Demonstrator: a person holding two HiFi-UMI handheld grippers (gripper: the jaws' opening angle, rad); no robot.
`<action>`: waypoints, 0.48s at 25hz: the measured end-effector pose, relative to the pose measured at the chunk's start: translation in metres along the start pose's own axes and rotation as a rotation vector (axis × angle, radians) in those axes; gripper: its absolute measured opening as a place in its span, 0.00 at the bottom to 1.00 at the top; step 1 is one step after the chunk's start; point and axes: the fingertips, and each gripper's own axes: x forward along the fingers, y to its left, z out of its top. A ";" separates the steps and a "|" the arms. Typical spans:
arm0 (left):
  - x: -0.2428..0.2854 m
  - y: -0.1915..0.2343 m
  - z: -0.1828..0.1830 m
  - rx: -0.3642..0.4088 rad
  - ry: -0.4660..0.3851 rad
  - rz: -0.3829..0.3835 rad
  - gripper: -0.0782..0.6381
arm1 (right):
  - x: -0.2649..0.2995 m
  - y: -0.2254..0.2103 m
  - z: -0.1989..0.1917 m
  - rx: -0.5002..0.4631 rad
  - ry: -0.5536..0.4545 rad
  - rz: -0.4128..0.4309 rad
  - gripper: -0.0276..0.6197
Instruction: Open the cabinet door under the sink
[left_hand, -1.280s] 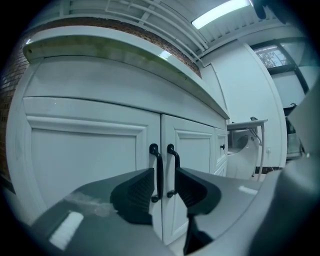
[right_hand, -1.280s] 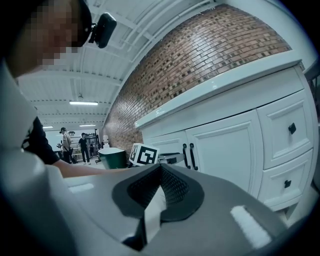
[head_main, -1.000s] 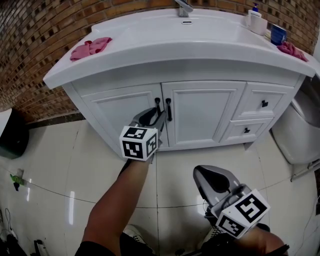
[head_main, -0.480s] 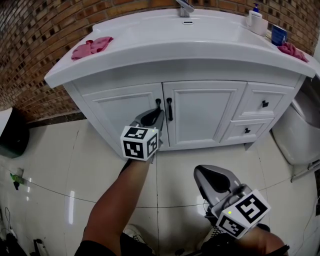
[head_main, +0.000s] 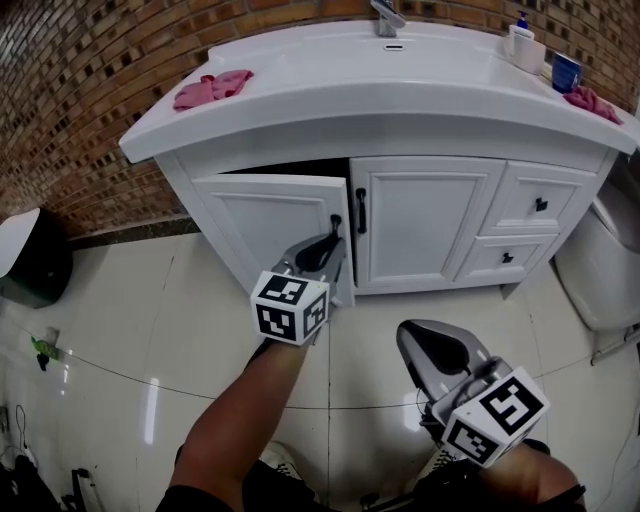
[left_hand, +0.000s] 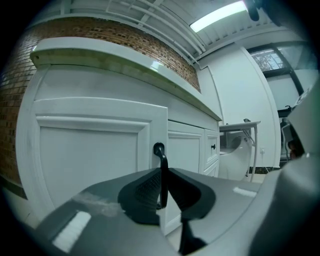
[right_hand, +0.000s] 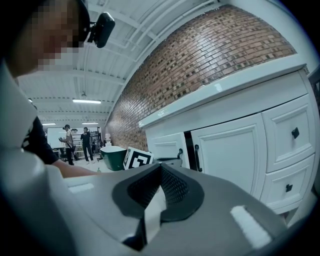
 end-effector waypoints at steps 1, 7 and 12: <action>-0.006 -0.003 -0.001 0.003 -0.002 -0.005 0.17 | -0.001 0.004 0.001 -0.007 -0.002 0.006 0.05; -0.037 -0.012 -0.008 0.015 -0.001 -0.005 0.17 | 0.000 0.024 0.000 -0.058 -0.005 0.022 0.05; -0.064 -0.017 -0.013 0.018 0.008 -0.010 0.17 | -0.001 0.046 -0.002 -0.086 -0.005 0.043 0.05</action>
